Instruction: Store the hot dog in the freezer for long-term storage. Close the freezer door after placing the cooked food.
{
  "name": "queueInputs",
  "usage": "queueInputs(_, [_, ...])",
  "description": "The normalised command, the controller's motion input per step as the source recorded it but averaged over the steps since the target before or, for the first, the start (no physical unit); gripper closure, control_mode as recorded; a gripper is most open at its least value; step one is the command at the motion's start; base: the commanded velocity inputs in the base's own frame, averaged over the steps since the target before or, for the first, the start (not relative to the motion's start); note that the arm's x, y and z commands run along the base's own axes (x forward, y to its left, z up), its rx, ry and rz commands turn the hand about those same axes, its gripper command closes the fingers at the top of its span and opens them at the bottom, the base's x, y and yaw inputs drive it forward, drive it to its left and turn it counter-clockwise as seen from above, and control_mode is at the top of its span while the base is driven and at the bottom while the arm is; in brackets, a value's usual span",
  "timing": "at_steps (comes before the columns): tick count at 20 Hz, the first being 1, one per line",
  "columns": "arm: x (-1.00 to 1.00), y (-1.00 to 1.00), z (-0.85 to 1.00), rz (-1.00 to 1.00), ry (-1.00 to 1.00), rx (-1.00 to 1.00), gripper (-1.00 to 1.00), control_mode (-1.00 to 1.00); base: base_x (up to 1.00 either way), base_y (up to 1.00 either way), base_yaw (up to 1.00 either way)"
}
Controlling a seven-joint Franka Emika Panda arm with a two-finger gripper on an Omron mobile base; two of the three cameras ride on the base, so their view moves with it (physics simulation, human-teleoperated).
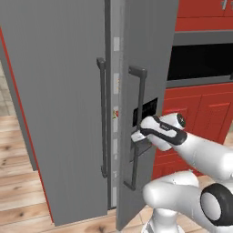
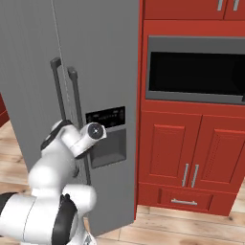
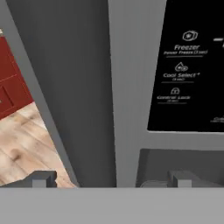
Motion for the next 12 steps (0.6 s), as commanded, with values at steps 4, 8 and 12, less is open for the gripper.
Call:
queueInputs(4, [0.59,0.7,0.0,-0.35,0.11,0.0,-1.0,-1.0,0.0,0.0,0.0])
queueInputs(8, [0.5,0.36,0.0,-0.29,0.06,0.0,-1.0,-1.0,0.0,0.0,0.0])
queueInputs(12, [0.46,0.19,0.06,-0.21,0.03,-0.05,-1.0,-1.0,0.0,0.0,0.0])
